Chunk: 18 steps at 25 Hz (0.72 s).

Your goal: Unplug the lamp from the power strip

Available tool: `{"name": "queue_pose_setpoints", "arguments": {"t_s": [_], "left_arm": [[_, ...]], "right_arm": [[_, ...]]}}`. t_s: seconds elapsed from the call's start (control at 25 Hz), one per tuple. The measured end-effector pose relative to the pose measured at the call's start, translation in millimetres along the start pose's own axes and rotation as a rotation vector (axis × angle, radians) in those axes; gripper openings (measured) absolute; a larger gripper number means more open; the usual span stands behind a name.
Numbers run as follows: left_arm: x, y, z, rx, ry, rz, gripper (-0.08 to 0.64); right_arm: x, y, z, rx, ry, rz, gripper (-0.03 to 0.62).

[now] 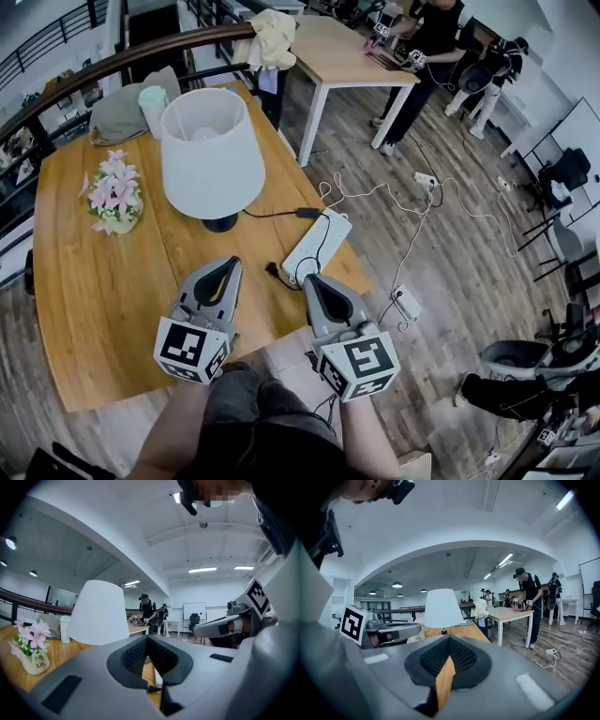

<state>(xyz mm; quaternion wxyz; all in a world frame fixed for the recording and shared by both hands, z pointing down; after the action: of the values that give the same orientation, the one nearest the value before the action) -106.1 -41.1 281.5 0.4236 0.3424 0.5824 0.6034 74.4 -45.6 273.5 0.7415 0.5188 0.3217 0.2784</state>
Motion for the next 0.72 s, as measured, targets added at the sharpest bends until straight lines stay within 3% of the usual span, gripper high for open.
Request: {"name": "queue_pose_setpoints", "arguments": {"t_s": [0.72], "left_arm": [[59.9, -28.4, 37.2, -0.027, -0.111, 0.047, -0.005]], "right_arm": [[53.9, -18.3, -18.2, 0.055, -0.119, 0.086, 0.006]]}}
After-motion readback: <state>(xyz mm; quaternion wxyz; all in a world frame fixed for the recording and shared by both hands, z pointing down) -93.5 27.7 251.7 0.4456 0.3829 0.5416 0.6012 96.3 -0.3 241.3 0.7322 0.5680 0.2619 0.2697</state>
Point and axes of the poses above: the fingertips, and each gripper's own axes: x backward along the fingers, z to its right, y out of its underside, the point moved 6 cm from there along x, backward along the fingers, and after that the axes turned 8 degrees about -x, right-handed, at the moved point
